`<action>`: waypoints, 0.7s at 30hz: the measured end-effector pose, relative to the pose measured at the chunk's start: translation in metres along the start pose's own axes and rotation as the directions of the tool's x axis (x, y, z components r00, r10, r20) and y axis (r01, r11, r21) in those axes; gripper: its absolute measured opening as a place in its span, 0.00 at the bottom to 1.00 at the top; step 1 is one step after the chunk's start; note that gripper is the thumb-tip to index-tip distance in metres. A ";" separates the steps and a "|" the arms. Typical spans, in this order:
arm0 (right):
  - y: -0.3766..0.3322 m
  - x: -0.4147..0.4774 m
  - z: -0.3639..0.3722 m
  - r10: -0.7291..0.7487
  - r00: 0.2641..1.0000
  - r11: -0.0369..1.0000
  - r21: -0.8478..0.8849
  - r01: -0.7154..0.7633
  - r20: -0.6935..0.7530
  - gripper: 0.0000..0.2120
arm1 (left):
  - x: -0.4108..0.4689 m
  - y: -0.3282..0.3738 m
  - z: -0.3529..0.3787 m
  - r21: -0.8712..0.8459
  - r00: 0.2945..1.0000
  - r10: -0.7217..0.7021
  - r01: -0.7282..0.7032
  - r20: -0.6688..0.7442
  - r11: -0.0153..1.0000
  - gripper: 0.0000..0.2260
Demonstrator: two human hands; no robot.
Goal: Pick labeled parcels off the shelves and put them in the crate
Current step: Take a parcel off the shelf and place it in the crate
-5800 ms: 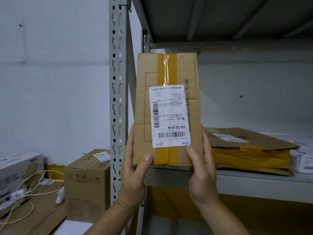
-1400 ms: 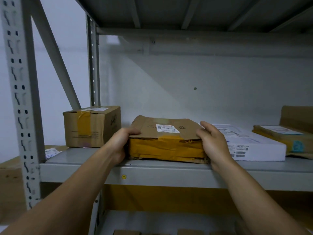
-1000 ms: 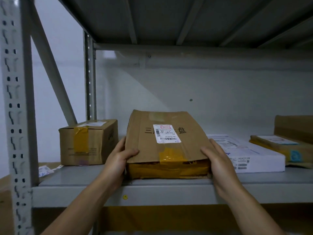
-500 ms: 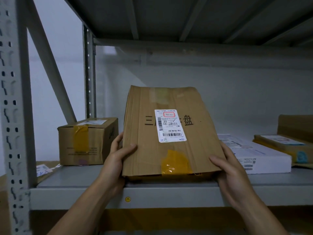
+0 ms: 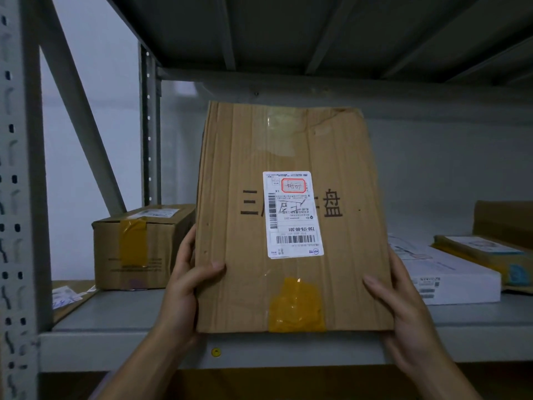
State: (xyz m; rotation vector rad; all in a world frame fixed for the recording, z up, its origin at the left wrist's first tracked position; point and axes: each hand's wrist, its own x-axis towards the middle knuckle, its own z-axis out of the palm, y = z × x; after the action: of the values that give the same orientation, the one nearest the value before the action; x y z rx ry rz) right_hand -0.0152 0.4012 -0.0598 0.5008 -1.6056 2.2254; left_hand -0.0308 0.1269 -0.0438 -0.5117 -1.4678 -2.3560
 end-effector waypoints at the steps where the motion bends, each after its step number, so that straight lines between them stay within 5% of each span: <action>1: 0.001 0.000 0.000 -0.016 1.000 1.000 0.015 0.016 -0.003 0.45 | -0.001 0.000 0.000 0.004 1.000 0.016 -0.016 -0.006 1.000 0.31; 6: 0.002 -0.005 0.000 -0.046 0.998 0.997 0.064 0.049 -0.045 0.30 | -0.004 -0.001 0.000 0.033 0.997 0.072 -0.071 -0.019 0.997 0.29; 14: 0.002 -0.007 0.000 -0.073 0.997 0.996 0.049 0.075 -0.034 0.38 | -0.005 -0.002 -0.001 0.039 0.994 0.103 -0.102 -0.020 0.994 0.28; 21: 0.004 -0.003 -0.001 -0.069 0.994 0.997 0.022 0.071 -0.083 0.25 | -0.004 -0.002 -0.001 0.037 0.996 0.077 -0.076 -0.034 0.996 0.28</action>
State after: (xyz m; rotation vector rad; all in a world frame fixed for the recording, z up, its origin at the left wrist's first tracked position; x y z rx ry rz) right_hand -0.0144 0.4007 -0.0652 0.4591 -1.4978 2.1876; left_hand -0.0285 0.1277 -0.0478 -0.5049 -1.4456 -2.2641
